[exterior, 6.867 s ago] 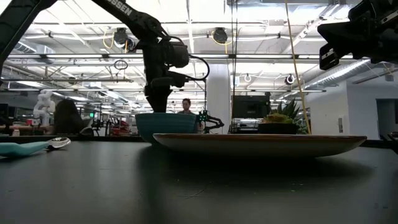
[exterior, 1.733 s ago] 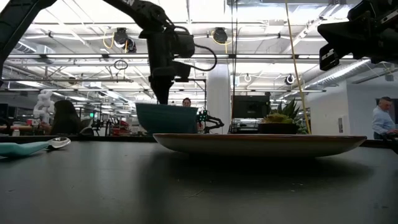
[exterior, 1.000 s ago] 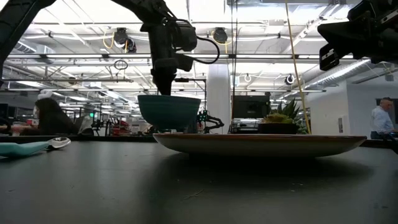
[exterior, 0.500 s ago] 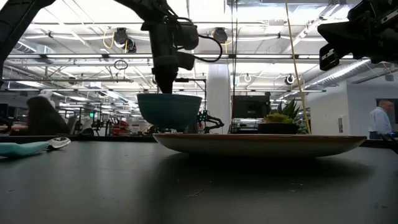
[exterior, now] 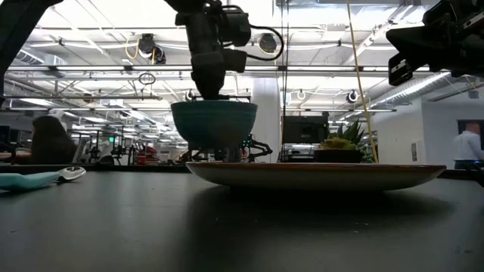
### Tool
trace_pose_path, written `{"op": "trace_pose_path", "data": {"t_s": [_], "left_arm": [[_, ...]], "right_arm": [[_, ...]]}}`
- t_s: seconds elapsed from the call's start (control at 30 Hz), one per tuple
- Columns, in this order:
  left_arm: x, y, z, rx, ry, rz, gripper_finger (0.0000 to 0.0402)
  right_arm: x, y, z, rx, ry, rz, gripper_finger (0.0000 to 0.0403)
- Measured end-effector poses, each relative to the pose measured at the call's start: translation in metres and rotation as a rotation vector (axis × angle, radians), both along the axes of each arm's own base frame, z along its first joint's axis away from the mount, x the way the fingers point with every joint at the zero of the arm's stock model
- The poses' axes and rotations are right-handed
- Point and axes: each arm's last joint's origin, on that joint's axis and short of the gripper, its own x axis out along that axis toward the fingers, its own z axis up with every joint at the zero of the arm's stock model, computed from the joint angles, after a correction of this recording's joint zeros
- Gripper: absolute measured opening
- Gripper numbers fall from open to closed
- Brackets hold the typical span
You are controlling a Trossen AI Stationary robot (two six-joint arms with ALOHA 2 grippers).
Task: Set table place
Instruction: Put the green bowl on the orange plate
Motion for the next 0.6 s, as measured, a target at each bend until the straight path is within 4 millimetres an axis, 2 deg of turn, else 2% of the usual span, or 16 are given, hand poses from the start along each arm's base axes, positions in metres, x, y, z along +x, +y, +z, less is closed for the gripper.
{"op": "trace_pose_path", "data": {"t_s": [0.6], "left_arm": [[0.0000,-0.0029,0.0025,-0.007,0.007,0.012,0.0005]], "right_arm": [[0.0000,0.0000,0.0000,0.000,0.000,0.000,0.0000]]}}
